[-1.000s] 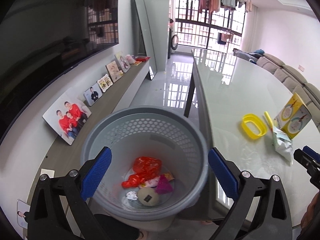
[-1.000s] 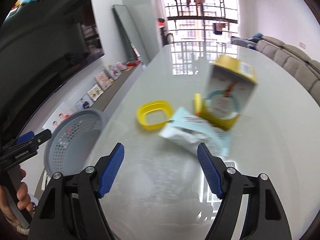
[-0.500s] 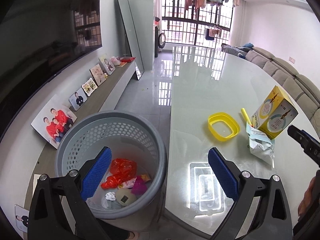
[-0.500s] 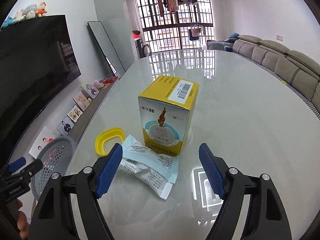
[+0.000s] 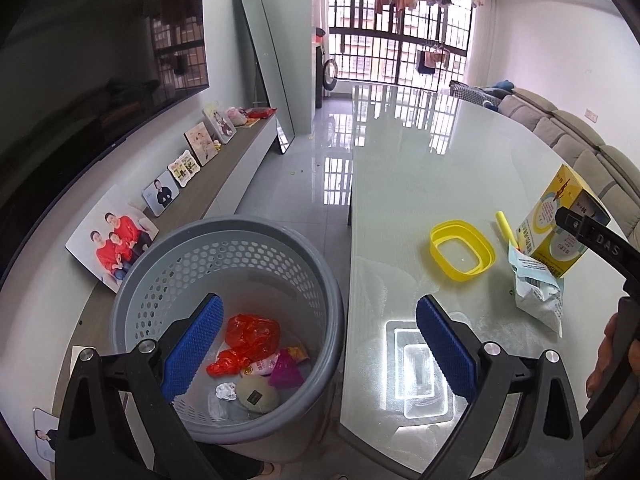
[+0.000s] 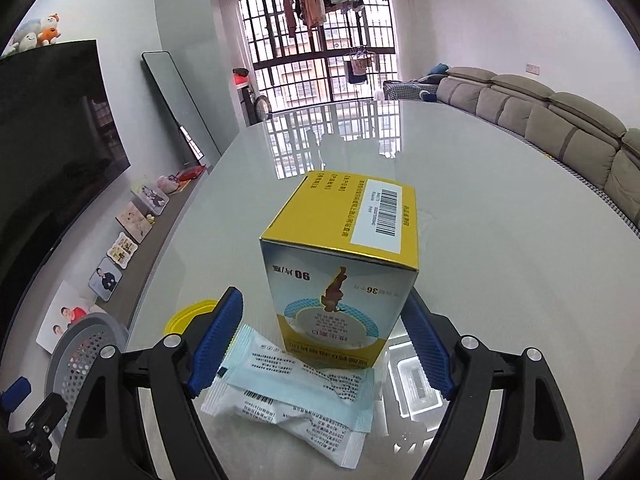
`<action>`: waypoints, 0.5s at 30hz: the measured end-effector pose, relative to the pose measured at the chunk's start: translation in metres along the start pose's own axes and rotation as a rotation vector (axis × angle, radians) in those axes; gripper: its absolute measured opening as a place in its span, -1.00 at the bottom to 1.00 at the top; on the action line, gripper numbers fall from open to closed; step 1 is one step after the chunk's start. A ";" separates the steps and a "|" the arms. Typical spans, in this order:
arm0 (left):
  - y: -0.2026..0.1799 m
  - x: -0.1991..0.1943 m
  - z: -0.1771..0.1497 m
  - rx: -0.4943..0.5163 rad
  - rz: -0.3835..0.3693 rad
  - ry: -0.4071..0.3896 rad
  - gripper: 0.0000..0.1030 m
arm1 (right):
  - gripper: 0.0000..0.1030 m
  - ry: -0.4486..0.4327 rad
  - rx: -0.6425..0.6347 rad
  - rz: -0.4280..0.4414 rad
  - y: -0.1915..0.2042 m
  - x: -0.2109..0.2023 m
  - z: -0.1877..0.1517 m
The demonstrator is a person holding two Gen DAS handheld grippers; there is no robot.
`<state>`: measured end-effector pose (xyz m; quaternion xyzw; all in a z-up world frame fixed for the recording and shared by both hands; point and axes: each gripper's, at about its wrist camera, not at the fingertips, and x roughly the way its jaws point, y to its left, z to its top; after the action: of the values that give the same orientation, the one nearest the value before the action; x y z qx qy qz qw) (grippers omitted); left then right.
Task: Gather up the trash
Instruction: 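Grasp the yellow box with the right gripper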
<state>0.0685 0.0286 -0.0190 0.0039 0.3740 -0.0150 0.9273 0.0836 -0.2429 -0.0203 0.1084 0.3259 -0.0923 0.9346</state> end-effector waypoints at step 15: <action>0.006 0.002 -0.001 -0.016 -0.005 0.016 0.85 | 0.35 0.025 0.040 -0.045 -0.012 0.030 0.004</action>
<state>0.0696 0.0341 -0.0216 -0.0045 0.3816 -0.0141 0.9242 0.1056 -0.2585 -0.0380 0.1208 0.3379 -0.1184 0.9258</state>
